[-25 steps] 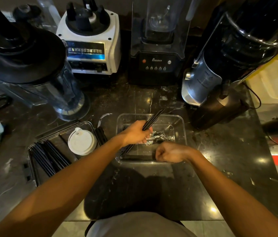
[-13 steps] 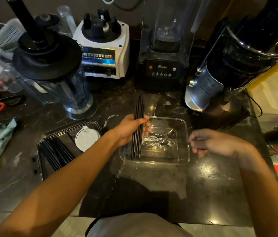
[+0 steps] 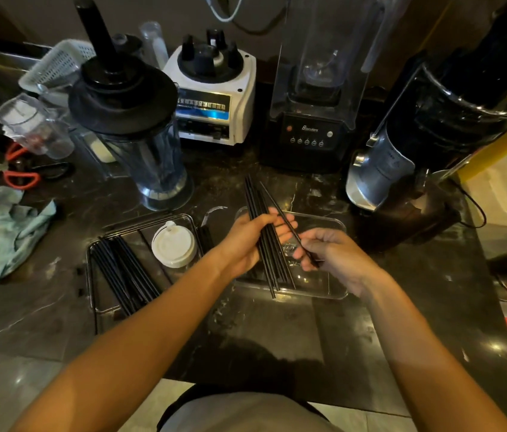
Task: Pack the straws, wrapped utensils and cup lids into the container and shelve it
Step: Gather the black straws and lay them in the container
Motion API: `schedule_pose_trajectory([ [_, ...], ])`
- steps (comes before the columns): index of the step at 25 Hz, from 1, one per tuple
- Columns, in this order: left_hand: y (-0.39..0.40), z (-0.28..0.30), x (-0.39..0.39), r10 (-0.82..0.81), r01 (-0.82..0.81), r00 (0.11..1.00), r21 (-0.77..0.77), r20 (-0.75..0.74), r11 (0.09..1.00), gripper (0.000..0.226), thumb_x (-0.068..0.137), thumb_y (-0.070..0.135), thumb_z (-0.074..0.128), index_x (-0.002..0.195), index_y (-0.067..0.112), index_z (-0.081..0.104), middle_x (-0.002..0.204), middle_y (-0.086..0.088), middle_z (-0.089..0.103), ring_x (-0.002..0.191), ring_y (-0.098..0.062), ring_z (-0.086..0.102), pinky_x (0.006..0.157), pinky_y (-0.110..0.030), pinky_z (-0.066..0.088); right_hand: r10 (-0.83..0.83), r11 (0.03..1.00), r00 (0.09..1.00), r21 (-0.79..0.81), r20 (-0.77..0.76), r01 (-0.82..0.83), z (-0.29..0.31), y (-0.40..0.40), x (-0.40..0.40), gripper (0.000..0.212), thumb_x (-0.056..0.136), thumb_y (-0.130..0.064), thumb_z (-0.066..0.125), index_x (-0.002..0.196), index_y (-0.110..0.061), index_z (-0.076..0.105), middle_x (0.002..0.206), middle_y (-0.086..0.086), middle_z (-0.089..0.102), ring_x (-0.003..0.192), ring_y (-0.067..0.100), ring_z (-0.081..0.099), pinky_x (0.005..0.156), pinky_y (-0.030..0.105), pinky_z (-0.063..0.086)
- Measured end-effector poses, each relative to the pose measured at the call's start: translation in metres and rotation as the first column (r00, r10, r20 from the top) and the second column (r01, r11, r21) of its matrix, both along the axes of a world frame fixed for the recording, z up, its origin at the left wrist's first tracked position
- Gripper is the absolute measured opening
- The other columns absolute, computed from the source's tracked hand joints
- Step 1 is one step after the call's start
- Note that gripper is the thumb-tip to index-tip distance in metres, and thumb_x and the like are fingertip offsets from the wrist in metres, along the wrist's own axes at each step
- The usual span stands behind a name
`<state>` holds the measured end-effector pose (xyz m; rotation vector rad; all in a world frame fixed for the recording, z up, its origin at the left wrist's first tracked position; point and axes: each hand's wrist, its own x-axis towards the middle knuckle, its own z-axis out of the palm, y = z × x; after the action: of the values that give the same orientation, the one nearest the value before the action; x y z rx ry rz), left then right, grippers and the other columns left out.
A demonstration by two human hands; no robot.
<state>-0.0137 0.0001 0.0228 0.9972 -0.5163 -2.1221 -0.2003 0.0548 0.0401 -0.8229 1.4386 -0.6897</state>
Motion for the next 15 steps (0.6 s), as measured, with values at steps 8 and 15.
schedule_pose_trajectory([
  [8, 0.020, -0.007, 0.043, 0.250, -0.248, 0.968, 0.074, -0.018, 0.966, 0.010, 0.104, 0.008, 0.055, 0.105, 0.008, 0.065, 0.087, -0.011, 0.071, 0.087, -0.023, 0.076, 0.088, -0.038, 0.061, 0.267, 0.955, 0.944, -0.078, -0.191, -0.286, -0.001, 0.004, 0.065, 0.014, 0.099, -0.018, 0.066, 0.096, -0.006, 0.071, 0.078, 0.005, 0.066, 0.070, 0.015, 0.060, 0.068, 0.035, 0.049],
  [15, 0.031, -0.010, 0.120, 0.450, -0.446, 0.891, 0.067, -0.059, 0.893, 0.010, 0.104, 0.012, 0.055, 0.113, 0.011, 0.059, 0.080, -0.004, 0.059, 0.073, -0.016, 0.064, 0.075, -0.033, 0.058, 0.515, 0.855, 0.853, -0.021, -0.084, -0.518, -0.006, -0.010, 0.157, 0.027, 0.091, -0.029, 0.076, 0.112, -0.016, 0.065, 0.099, 0.005, 0.076, 0.088, 0.019, 0.074, 0.076, 0.037, 0.057],
])
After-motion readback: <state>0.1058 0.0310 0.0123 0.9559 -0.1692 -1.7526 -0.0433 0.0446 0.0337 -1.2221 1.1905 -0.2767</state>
